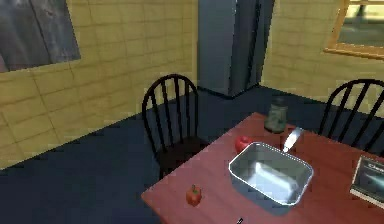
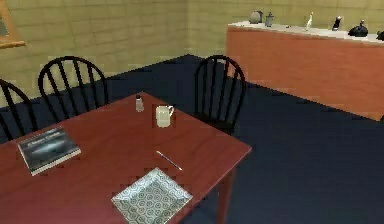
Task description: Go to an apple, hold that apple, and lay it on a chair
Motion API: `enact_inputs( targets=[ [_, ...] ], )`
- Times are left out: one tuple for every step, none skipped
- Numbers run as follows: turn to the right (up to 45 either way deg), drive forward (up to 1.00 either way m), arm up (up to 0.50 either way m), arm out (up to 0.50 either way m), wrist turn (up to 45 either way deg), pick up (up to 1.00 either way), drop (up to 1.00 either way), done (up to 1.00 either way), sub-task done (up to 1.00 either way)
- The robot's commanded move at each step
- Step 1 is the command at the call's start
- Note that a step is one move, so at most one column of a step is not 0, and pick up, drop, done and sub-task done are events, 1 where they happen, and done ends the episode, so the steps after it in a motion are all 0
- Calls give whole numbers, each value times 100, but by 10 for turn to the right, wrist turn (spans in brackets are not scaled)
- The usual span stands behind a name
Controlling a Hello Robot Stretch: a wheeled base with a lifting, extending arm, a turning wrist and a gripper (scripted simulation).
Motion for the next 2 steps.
enact_inputs(
  targets=[
    [-450, 0, 0, 0, 0, 0, 0, 0, 0],
    [-270, 0, 0, 0, 0, 0, 0, 0, 0]
  ],
)
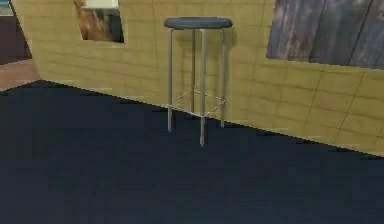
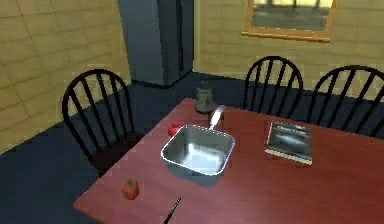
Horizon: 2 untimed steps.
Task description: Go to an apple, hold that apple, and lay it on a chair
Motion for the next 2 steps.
enact_inputs(
  targets=[
    [450, 0, 0, 0, 0, 0, 0, 0, 0],
    [30, 0, 0, 0, 0, 0, 0, 0, 0]
  ],
)
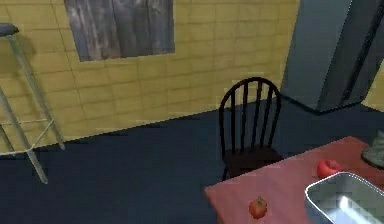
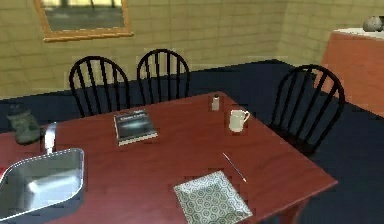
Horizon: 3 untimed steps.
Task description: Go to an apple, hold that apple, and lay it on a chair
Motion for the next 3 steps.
enact_inputs(
  targets=[
    [0, 10, 0, 0, 0, 0, 0, 0, 0],
    [-390, 0, 0, 0, 0, 0, 0, 0, 0],
    [0, 0, 50, 0, 0, 0, 0, 0, 0]
  ],
)
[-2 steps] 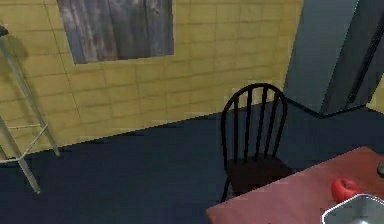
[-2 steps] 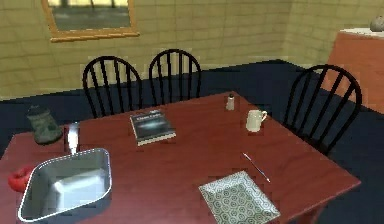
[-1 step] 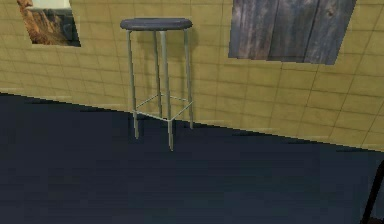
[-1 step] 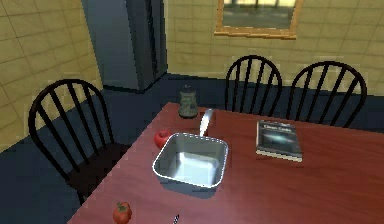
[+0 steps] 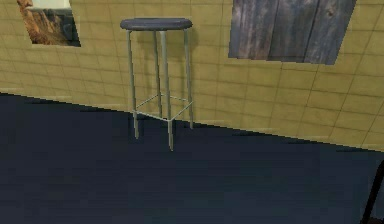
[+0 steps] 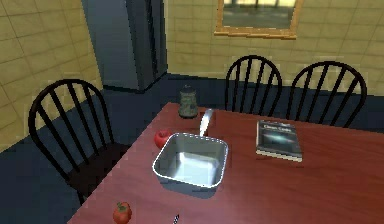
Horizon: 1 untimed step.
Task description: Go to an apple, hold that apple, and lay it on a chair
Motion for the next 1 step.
enact_inputs(
  targets=[
    [0, 0, 38, 0, 0, 0, 0, 0, 0]
  ],
)
